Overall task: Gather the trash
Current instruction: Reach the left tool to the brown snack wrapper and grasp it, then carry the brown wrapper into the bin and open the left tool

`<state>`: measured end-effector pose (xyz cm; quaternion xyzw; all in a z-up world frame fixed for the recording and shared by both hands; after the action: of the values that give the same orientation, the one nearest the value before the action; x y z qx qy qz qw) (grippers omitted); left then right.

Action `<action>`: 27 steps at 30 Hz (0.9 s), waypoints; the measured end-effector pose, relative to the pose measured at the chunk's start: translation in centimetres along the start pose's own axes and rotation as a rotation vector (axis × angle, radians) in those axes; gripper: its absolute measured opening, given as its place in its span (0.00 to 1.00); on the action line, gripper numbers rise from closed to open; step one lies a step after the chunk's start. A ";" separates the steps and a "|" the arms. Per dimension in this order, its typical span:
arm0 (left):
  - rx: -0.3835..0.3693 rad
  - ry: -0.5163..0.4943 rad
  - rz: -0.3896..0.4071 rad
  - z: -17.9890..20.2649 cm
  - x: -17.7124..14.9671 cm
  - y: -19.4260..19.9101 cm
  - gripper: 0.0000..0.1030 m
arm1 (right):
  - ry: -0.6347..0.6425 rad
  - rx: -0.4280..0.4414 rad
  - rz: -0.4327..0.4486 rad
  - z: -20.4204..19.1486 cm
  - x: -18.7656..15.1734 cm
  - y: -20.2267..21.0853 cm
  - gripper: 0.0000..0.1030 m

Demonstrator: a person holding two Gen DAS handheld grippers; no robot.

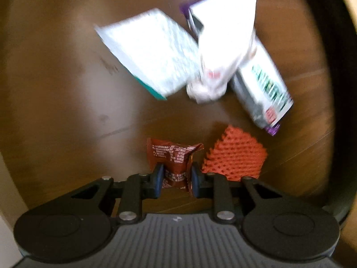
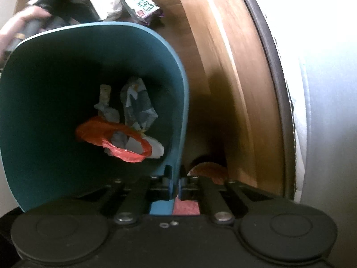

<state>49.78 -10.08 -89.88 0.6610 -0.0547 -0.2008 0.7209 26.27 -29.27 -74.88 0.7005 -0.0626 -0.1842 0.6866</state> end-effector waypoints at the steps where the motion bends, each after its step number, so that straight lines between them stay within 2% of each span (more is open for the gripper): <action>1: -0.005 0.005 0.019 -0.2 0.2 1.3 0.24 | -0.016 0.003 0.000 0.0 0.0 0.1 0.03; 6: -0.051 -0.015 0.105 -0.8 -0.5 9.4 0.24 | -0.034 -0.015 0.019 0.0 0.9 1.1 0.02; 10: -0.013 -0.090 0.180 0.1 -2.8 16.6 0.24 | -0.034 -0.023 0.022 -0.1 1.9 2.0 0.02; 15: -0.084 -0.100 0.217 1.9 -6.5 23.6 0.24 | -0.039 -0.015 -0.006 -0.8 2.0 3.0 0.04; 21: -0.165 -0.163 0.193 5.4 -11.3 26.8 0.24 | 0.019 -0.022 -0.041 -3.2 1.4 4.0 0.05; 23: -0.161 -0.192 0.184 6.2 -12.7 27.0 0.24 | 0.022 -0.017 -0.039 -3.7 1.4 4.3 0.05; 27: -0.209 -0.226 0.104 8.2 -16.0 25.9 0.24 | 0.018 -0.019 -0.036 -4.0 1.7 4.8 0.05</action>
<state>37.97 -10.72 -60.70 0.5518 -0.1484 -0.2408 0.7845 30.00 -26.29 -70.51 0.6966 -0.0421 -0.1909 0.6903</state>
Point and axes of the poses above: each gripper's, at about its wrist camera, not at the fingertips, and y roughly against the way its jaws point, z to its right, x to its top, the point moved 10 cm from there along -y, roughly the way its jaws point
